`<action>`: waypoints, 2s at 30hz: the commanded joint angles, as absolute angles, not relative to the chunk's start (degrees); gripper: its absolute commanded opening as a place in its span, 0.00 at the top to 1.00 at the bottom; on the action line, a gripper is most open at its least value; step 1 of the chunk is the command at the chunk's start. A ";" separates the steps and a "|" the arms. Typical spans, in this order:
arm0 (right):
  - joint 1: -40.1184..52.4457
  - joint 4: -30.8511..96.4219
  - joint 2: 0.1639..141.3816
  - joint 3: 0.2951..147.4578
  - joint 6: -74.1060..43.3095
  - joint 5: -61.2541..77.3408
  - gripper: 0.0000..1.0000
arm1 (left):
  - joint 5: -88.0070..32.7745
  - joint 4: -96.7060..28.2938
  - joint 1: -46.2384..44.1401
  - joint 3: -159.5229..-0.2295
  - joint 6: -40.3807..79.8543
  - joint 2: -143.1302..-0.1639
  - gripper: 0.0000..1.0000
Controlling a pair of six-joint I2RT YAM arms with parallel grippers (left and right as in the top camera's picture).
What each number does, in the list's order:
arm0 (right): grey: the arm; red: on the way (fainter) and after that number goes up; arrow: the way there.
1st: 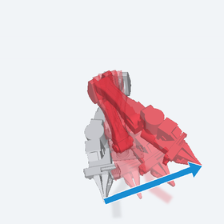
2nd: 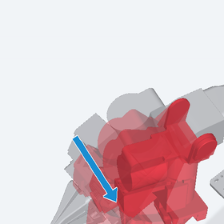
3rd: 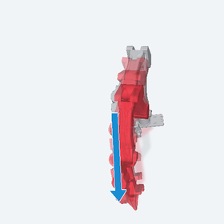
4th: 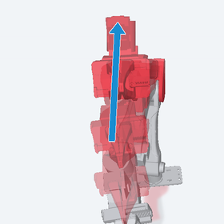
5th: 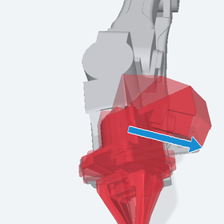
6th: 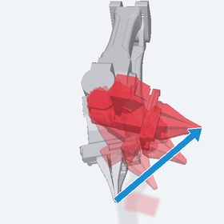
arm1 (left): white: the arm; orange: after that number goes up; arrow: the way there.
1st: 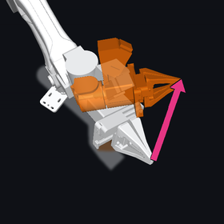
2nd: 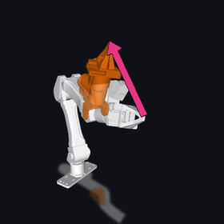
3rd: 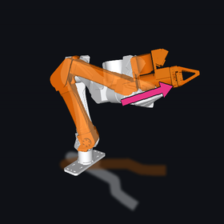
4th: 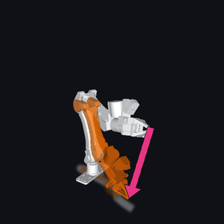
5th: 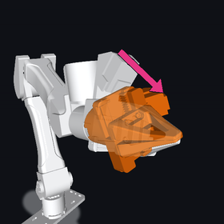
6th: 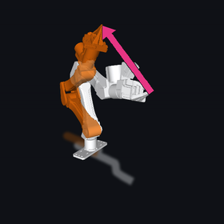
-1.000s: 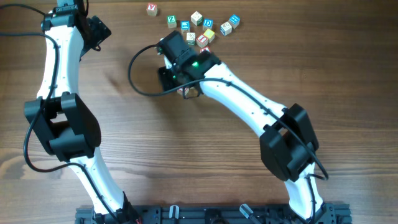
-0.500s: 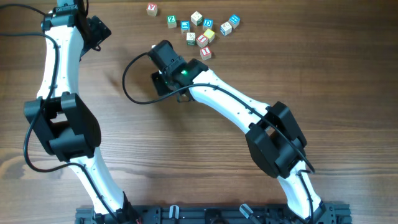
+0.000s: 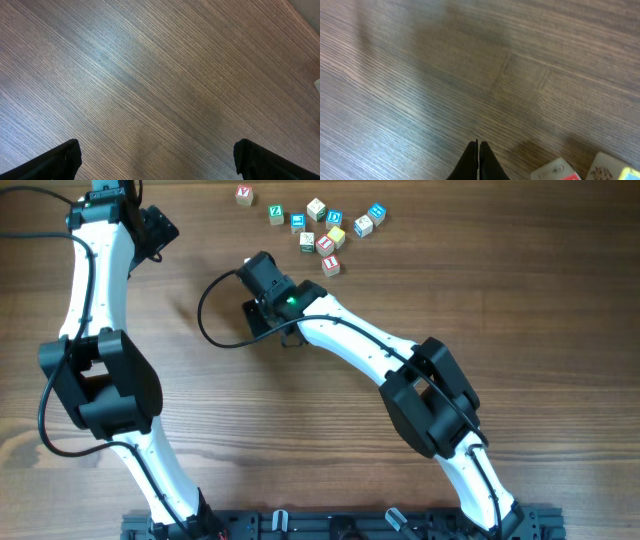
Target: Form a circle
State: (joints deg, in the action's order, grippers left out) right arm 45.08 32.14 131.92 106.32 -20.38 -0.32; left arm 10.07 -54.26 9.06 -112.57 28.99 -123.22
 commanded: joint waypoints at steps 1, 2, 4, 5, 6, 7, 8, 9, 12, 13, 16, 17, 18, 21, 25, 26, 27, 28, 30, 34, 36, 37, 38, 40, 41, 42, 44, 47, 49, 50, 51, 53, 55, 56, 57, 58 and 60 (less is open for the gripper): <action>45.15 33.63 132.81 106.00 -21.19 -1.72 0.96 | 10.79 -54.30 9.17 -113.14 28.71 -123.02 0.00; 45.15 33.85 132.81 106.00 -21.19 -2.00 0.96 | 10.79 -54.30 9.17 -113.14 28.71 -123.02 0.00; 45.15 34.00 132.81 106.00 -21.17 -2.66 0.96 | 10.79 -54.30 9.17 -113.14 28.71 -123.02 0.00; 45.15 34.00 132.81 106.00 -21.17 -2.94 0.96 | 10.79 -54.30 9.17 -113.14 28.71 -123.02 0.00; 45.15 34.04 132.81 106.00 -21.19 -3.27 0.96 | 10.79 -54.30 9.17 -113.14 28.71 -123.02 0.00; 45.15 34.11 132.90 106.00 -21.17 -3.33 0.96 | 10.79 -54.30 9.17 -113.14 28.71 -123.02 0.00; 45.15 34.15 132.94 106.00 -21.17 -3.51 0.96 | 10.79 -54.30 9.17 -113.14 28.71 -123.02 0.00; 45.15 34.13 133.10 106.00 -21.15 -3.51 0.96 | 10.79 -54.30 9.17 -113.14 28.71 -123.02 0.00; 45.15 34.11 133.84 106.00 -21.12 -4.36 0.96 | 10.79 -54.30 9.17 -113.14 28.71 -123.02 0.00; 45.15 34.11 134.21 105.97 -21.04 -4.62 0.96 | 10.79 -54.30 9.17 -113.14 28.71 -123.02 0.00; 45.10 34.02 134.28 106.00 -21.02 -4.80 0.96 | 10.79 -54.30 9.17 -113.14 28.71 -123.02 0.00; 45.06 33.93 134.28 106.00 -20.99 -4.80 0.96 | 10.79 -54.30 9.17 -113.14 28.71 -123.02 0.00; 45.01 33.95 134.28 106.00 -21.02 -4.95 0.96 | 10.79 -54.30 9.17 -113.14 28.71 -123.02 0.00; 44.97 34.59 134.32 106.00 -21.02 -8.25 0.96 | 10.79 -54.30 9.17 -113.14 28.71 -123.02 0.00; 44.97 35.51 134.43 105.97 -20.99 -9.69 0.96 | 10.79 -54.30 9.17 -113.14 28.71 -123.02 0.00; 44.99 35.83 134.50 106.00 -21.02 -9.72 0.96 | 10.79 -54.30 9.17 -113.14 28.71 -123.02 0.00; 44.97 36.14 134.65 105.97 -21.02 -9.72 0.96 | 10.79 -54.30 9.17 -113.14 28.71 -123.02 0.00; 44.97 36.38 134.72 105.97 -21.02 -9.72 0.96 | 10.79 -54.30 9.17 -113.14 28.71 -123.02 0.00; 44.97 36.75 134.72 106.00 -20.97 -9.69 0.96 | 10.79 -54.30 9.17 -113.14 28.71 -123.02 0.00; 44.99 37.12 134.72 105.97 -21.02 -9.45 0.96 | 10.79 -54.30 9.17 -113.14 28.71 -123.02 0.00; 44.99 37.60 134.72 105.97 -21.02 -9.45 0.96 | 10.79 -54.30 9.17 -113.14 28.71 -123.02 0.00; 44.99 37.87 134.72 106.00 -21.02 -9.45 0.96 | 10.79 -54.30 9.17 -113.14 28.71 -123.02 0.00; 44.99 38.15 134.72 105.97 -21.02 -9.47 0.96 | 10.79 -54.30 9.17 -113.14 28.71 -123.02 0.00; 44.99 38.50 134.72 106.00 -21.02 -9.47 0.96 | 10.79 -54.30 9.17 -113.14 28.71 -123.02 0.00; 44.97 38.52 134.72 106.00 -20.99 -9.47 0.96 | 10.79 -54.30 9.17 -113.14 28.71 -123.02 0.00; 44.99 38.52 134.72 106.00 -20.99 -9.47 0.96 | 10.79 -54.30 9.17 -113.14 28.71 -123.02 0.00; 44.99 38.68 134.72 106.00 -20.99 -9.47 0.96 | 10.79 -54.30 9.17 -113.14 28.71 -123.02 0.00; 44.99 39.13 134.72 106.00 -21.02 -9.47 0.96 | 10.79 -54.30 9.17 -113.14 28.71 -123.02 0.00; 44.97 39.42 134.72 105.97 -20.99 -9.47 0.96 | 10.79 -54.30 9.17 -113.14 28.71 -123.02 0.00; 44.97 39.59 134.72 106.00 -20.99 -9.47 0.96 | 10.79 -54.30 9.17 -113.14 28.71 -123.02 0.00; 44.99 39.83 134.72 106.00 -21.02 -9.47 0.96 | 10.79 -54.30 9.17 -113.14 28.71 -123.02 0.00; 44.99 39.97 134.72 106.00 -21.02 -9.47 0.96 | 10.79 -54.30 9.17 -113.14 28.71 -123.02 0.00; 44.99 39.94 134.72 106.00 -20.99 -9.45 0.96 | 10.79 -54.30 9.17 -113.14 28.71 -123.02 0.00; 44.99 39.92 134.72 106.00 -21.02 -9.45 0.96 | 10.79 -54.30 9.17 -113.14 28.71 -123.02 0.00; 44.99 39.88 134.72 106.00 -21.04 -9.45 0.95 | 10.79 -54.30 9.17 -113.14 28.71 -123.02 0.00; 44.99 39.72 134.72 106.00 -21.02 -9.45 0.96 | 10.79 -54.30 9.17 -113.14 28.71 -123.02 0.00; 44.99 39.11 134.72 106.00 -21.04 -8.95 0.96 | 10.79 -54.30 9.17 -113.14 28.71 -123.02 0.00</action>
